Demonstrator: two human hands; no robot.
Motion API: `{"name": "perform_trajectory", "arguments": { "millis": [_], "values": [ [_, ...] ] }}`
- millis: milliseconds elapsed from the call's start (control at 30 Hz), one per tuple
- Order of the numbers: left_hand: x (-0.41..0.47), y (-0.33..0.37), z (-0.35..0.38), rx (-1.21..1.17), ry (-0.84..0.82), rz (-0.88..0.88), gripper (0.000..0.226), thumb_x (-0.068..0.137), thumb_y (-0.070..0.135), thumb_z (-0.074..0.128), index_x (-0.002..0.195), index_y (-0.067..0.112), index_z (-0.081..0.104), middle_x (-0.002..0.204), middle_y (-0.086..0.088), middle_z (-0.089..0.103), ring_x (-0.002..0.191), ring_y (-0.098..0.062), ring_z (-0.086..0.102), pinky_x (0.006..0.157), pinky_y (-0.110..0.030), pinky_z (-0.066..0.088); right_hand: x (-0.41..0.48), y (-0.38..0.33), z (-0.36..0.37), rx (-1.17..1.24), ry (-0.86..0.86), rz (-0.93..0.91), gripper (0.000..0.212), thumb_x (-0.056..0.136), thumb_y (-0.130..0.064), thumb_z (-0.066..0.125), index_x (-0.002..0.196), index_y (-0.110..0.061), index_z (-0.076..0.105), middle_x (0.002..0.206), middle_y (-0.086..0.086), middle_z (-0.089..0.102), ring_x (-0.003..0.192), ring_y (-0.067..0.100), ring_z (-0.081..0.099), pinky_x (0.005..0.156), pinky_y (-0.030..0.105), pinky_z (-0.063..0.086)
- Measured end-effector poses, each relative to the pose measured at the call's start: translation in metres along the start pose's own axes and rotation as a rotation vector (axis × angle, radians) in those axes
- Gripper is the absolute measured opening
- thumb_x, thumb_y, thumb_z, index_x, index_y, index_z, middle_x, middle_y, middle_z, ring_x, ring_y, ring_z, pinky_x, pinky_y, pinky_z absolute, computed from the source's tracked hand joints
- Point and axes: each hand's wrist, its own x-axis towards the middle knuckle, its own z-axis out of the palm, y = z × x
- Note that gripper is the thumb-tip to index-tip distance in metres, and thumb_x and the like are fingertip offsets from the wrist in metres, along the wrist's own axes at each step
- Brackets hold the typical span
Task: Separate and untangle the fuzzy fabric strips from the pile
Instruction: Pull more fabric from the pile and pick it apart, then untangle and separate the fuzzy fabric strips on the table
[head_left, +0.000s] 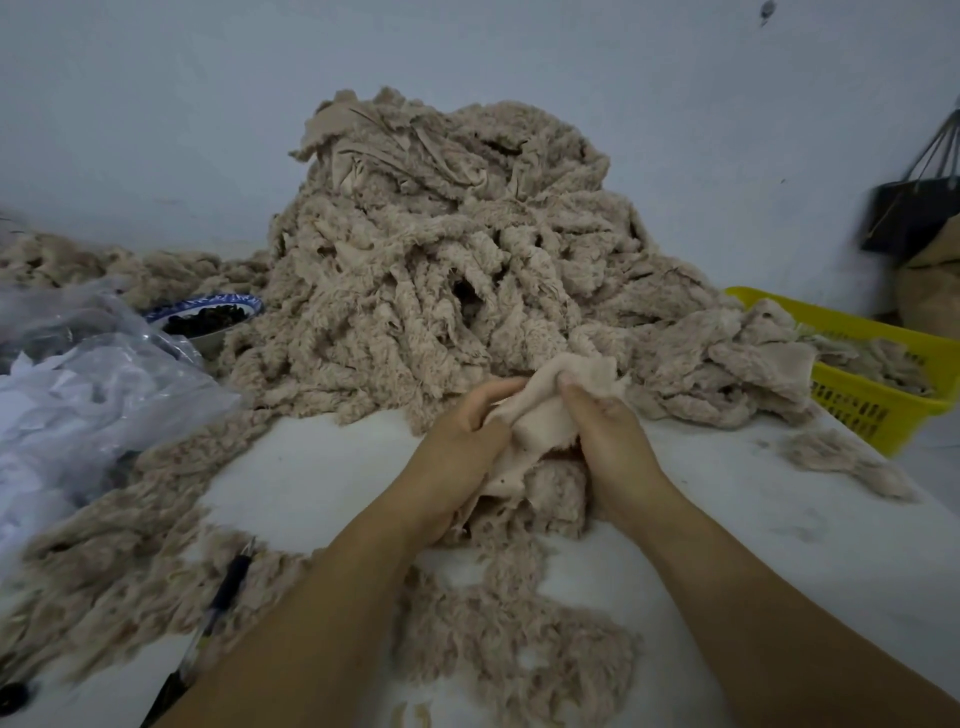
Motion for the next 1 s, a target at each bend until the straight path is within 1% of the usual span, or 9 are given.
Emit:
{"name": "perform_trajectory", "arguments": {
  "millis": [67, 167, 300, 400, 600, 767, 833, 900, 1000],
  "values": [
    [0.002, 0.0, -0.003, 0.014, 0.058, -0.057, 0.043, 0.095, 0.017, 0.046, 0.103, 0.053, 0.067, 0.085, 0.001, 0.074, 0.055, -0.024, 0.058, 0.044, -0.029, 0.044, 0.002, 0.0, -0.003, -0.075, 0.07, -0.013, 0.032, 0.092, -0.057, 0.054, 0.089, -0.028, 0.068, 0.082, -0.019, 0.075, 0.081, 0.001, 0.071, 0.079, 0.033, 0.054],
    [0.003, -0.001, -0.004, -0.07, 0.039, -0.138, 0.029, 0.095, 0.018, 0.051, 0.109, 0.037, 0.068, 0.067, -0.004, 0.069, 0.045, -0.018, 0.053, 0.041, -0.024, 0.042, -0.003, -0.003, -0.001, -0.147, 0.06, -0.008, 0.051, 0.074, -0.08, 0.046, 0.083, -0.034, 0.066, 0.078, -0.026, 0.072, 0.078, -0.004, 0.069, 0.074, 0.025, 0.053],
    [0.002, -0.002, -0.002, -0.118, 0.011, -0.121, 0.019, 0.093, 0.039, 0.066, 0.093, 0.021, 0.072, 0.08, -0.004, 0.076, 0.066, -0.016, 0.072, 0.055, -0.025, 0.056, -0.011, -0.007, 0.002, -0.219, 0.024, 0.0, 0.071, 0.067, -0.09, 0.031, 0.077, -0.03, 0.069, 0.074, -0.017, 0.074, 0.073, -0.002, 0.07, 0.06, 0.013, 0.052],
    [0.003, -0.001, -0.004, -0.23, 0.109, -0.108, 0.025, 0.095, 0.039, 0.062, 0.092, 0.019, 0.076, 0.096, -0.018, 0.076, 0.086, -0.03, 0.074, 0.075, -0.039, 0.061, -0.012, -0.007, 0.003, -0.346, 0.058, 0.016, 0.095, 0.061, -0.094, 0.017, 0.066, -0.008, 0.056, 0.061, 0.007, 0.061, 0.063, 0.02, 0.061, 0.059, 0.025, 0.044],
    [0.009, 0.004, -0.015, -0.699, 0.27, -0.167, 0.038, 0.097, 0.041, 0.056, 0.106, 0.007, 0.07, 0.08, -0.012, 0.072, 0.069, -0.02, 0.072, 0.058, -0.029, 0.057, -0.009, -0.005, 0.005, -0.188, 0.013, -0.053, 0.083, 0.083, -0.076, 0.015, 0.068, -0.024, 0.078, 0.054, -0.004, 0.061, 0.047, 0.004, 0.053, 0.048, 0.016, 0.042],
    [0.012, 0.002, -0.033, -0.952, 0.342, -0.216, 0.041, 0.103, 0.034, 0.051, 0.139, 0.016, 0.057, 0.102, -0.009, 0.073, 0.084, -0.024, 0.073, 0.065, -0.039, 0.061, -0.01, -0.006, 0.0, -0.335, -0.119, -0.172, 0.054, 0.084, -0.082, 0.033, 0.098, -0.043, 0.069, 0.085, -0.026, 0.067, 0.08, -0.009, 0.061, 0.067, 0.008, 0.046],
    [0.012, 0.002, -0.028, -0.993, 0.294, -0.214, 0.044, 0.103, 0.036, 0.048, 0.136, 0.01, 0.057, 0.122, -0.013, 0.067, 0.107, -0.028, 0.068, 0.085, -0.047, 0.06, -0.014, -0.004, 0.013, -0.564, -0.263, -0.221, 0.052, 0.075, -0.083, 0.044, 0.109, -0.047, 0.061, 0.105, -0.029, 0.057, 0.099, -0.01, 0.054, 0.078, 0.012, 0.045],
    [0.013, 0.001, -0.025, -1.014, 0.276, -0.182, 0.042, 0.102, 0.037, 0.046, 0.129, 0.007, 0.06, 0.125, -0.011, 0.064, 0.116, -0.027, 0.062, 0.105, -0.049, 0.047, -0.017, 0.002, 0.021, -0.791, -0.365, -0.281, 0.066, 0.072, -0.083, 0.049, 0.123, -0.041, 0.055, 0.115, -0.028, 0.045, 0.107, -0.009, 0.043, 0.085, 0.015, 0.038],
    [0.013, 0.002, -0.028, -1.082, 0.252, -0.173, 0.039, 0.103, 0.035, 0.045, 0.128, 0.011, 0.062, 0.113, -0.006, 0.069, 0.11, -0.024, 0.064, 0.11, -0.045, 0.043, -0.016, 0.008, 0.022, -1.003, -0.391, -0.399, 0.046, 0.089, -0.058, 0.057, 0.121, -0.025, 0.058, 0.121, -0.013, 0.047, 0.114, 0.005, 0.038, 0.09, 0.022, 0.034]
  ]
}}
